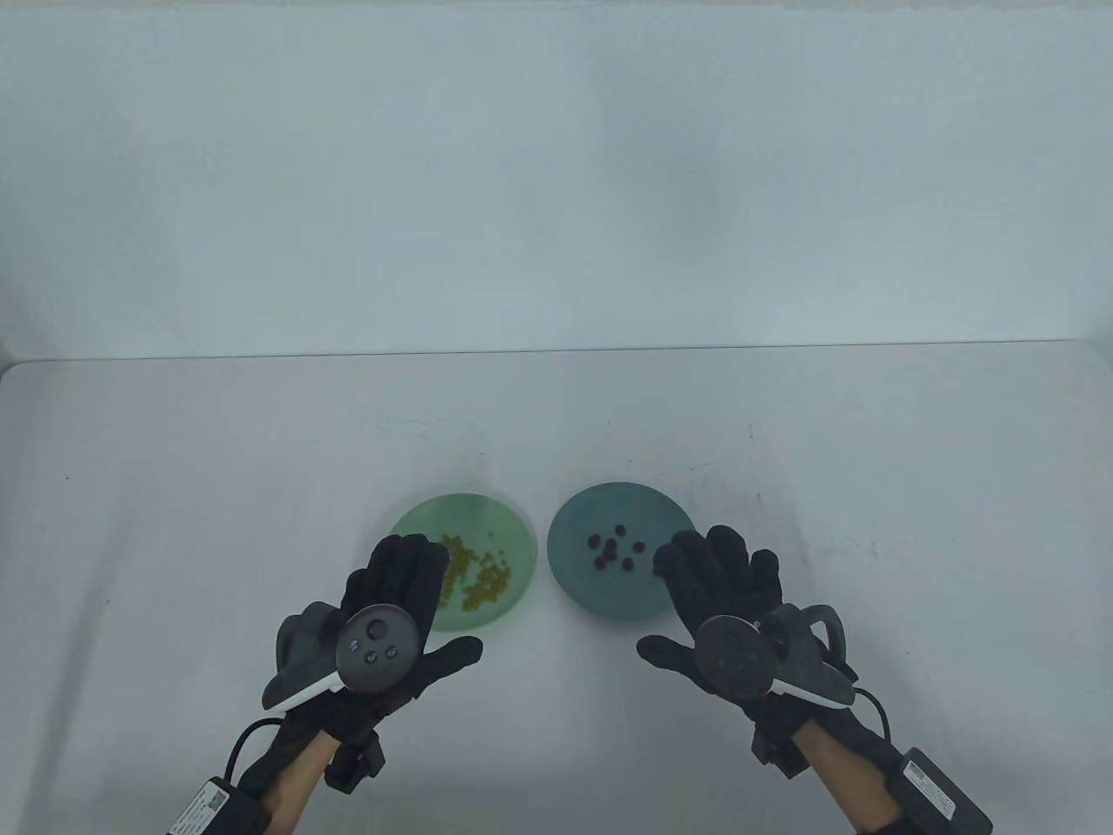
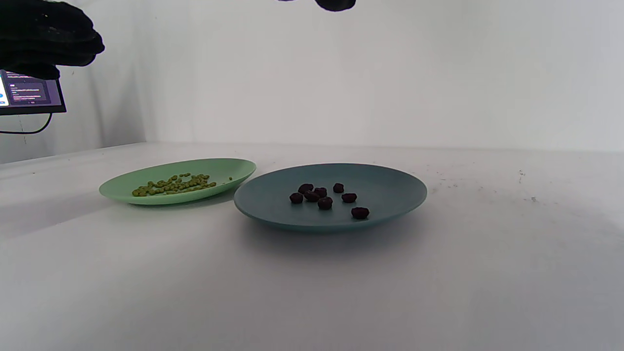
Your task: Pick cranberries with hand pinch into plate
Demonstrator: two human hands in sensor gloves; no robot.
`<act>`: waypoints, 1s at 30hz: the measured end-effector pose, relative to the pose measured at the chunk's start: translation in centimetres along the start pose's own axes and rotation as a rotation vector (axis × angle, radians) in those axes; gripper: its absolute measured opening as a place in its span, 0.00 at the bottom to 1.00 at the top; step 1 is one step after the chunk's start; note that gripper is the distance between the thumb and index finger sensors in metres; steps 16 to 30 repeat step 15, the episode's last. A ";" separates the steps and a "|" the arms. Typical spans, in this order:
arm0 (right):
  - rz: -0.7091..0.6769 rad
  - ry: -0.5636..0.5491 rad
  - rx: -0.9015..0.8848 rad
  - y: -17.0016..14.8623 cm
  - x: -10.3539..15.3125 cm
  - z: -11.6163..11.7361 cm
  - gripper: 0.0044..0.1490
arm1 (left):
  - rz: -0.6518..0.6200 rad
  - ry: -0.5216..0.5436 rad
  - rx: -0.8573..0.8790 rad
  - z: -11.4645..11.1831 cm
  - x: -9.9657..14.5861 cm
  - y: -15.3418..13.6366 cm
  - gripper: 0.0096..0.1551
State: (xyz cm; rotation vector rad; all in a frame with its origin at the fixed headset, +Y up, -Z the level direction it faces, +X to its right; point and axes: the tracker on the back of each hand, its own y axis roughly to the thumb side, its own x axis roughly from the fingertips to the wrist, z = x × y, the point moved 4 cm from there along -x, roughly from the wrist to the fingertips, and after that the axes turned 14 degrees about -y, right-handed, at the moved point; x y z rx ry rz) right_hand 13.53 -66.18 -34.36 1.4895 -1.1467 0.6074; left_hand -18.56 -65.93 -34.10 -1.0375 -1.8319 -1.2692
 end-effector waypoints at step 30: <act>-0.006 0.027 0.010 0.2 0.0 0.3 0.61 | 0.000 -0.002 0.013 -0.3 0.1 -0.2 0.59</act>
